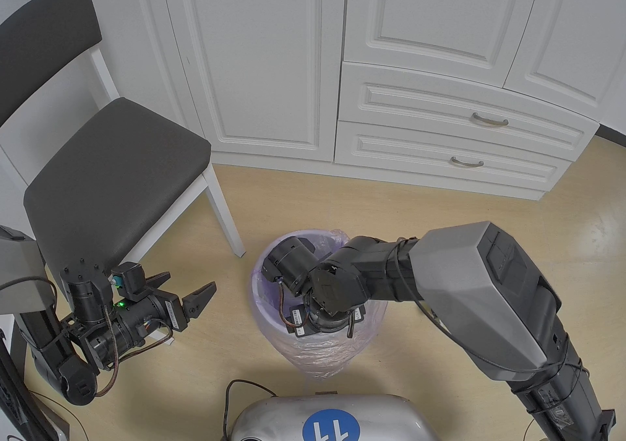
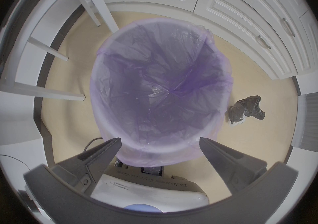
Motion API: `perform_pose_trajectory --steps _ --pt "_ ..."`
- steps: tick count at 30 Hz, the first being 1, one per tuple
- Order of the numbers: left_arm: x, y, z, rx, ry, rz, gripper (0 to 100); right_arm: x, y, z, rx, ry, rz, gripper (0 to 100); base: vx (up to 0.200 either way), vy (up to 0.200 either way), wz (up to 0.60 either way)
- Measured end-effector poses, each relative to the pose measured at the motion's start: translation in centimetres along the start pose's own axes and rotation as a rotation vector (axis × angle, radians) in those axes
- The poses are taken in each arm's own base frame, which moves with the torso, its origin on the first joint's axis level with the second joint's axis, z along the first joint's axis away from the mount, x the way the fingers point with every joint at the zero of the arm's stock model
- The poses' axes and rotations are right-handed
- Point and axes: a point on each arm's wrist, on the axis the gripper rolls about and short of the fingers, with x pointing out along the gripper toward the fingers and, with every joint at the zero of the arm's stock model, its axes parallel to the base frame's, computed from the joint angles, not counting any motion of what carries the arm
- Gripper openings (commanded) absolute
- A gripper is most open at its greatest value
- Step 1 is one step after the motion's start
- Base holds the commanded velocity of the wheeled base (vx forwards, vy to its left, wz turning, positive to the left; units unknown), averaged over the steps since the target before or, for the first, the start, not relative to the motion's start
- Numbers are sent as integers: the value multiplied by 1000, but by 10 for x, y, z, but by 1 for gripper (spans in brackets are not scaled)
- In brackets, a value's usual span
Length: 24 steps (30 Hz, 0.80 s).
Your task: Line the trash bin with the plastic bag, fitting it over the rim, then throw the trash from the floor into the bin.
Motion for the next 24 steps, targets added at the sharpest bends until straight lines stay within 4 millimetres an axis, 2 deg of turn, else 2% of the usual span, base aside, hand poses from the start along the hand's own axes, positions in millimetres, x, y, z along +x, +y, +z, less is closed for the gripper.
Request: perform_pose_trajectory --steps 10,24 --pt "0 0 0 0 -1 1 100 -11 8 -11 -52 2 -40 100 0 0 0" --pt "0 0 0 -1 -1 1 100 2 6 -35 -89 80 -74 100 0 0 0"
